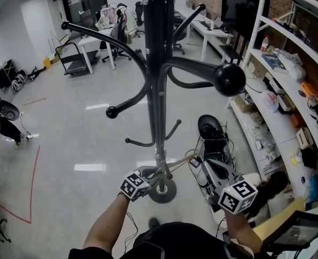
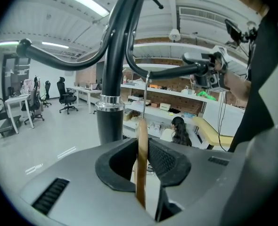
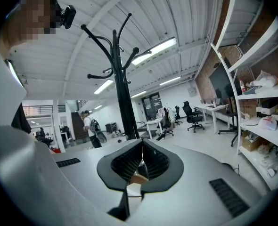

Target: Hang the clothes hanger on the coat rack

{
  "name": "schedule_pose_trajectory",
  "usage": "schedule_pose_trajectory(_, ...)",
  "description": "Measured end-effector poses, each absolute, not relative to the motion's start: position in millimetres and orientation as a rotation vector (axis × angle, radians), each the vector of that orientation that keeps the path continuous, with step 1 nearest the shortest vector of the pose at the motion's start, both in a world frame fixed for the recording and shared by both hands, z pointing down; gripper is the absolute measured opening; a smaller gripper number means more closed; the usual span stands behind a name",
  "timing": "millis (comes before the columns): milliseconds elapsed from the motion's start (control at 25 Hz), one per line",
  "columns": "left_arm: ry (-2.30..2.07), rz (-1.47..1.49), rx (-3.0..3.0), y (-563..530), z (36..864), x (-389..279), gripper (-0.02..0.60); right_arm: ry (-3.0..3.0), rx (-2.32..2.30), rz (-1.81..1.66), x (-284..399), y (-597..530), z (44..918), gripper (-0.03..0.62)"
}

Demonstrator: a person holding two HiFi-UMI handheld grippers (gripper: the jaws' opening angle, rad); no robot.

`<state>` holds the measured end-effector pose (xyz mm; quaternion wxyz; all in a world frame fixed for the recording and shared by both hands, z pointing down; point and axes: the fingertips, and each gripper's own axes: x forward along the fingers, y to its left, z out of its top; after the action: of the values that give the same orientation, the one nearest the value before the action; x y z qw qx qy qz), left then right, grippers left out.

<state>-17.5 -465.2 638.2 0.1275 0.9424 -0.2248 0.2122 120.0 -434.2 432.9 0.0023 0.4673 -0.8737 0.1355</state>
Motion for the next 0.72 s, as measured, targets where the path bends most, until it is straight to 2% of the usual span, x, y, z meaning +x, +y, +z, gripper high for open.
schedule_pose_trajectory(280, -0.72, 0.62, 2.733, -473, 638, -26, 0.065, -2.739, 1.46, 0.417, 125, -429, 432, 0.006)
schedule_pose_trajectory(320, -0.737, 0.609, 2.738, -475, 635, -28, 0.087, -2.738, 1.459, 0.414, 125, -429, 431, 0.006)
schedule_pose_trajectory(440, -0.762, 0.517, 2.756, -472, 618, -35, 0.212, -2.735, 1.466, 0.415, 127, -427, 429, 0.006)
schedule_pose_trajectory(480, -0.774, 0.486, 2.765, -470, 610, -38, 0.224, -2.736, 1.468, 0.415, 127, -427, 429, 0.006)
schedule_pose_trajectory(720, -1.124, 0.179, 2.72, -455, 550, -86, 0.219, -2.76, 1.438, 0.396, 121, -424, 426, 0.006)
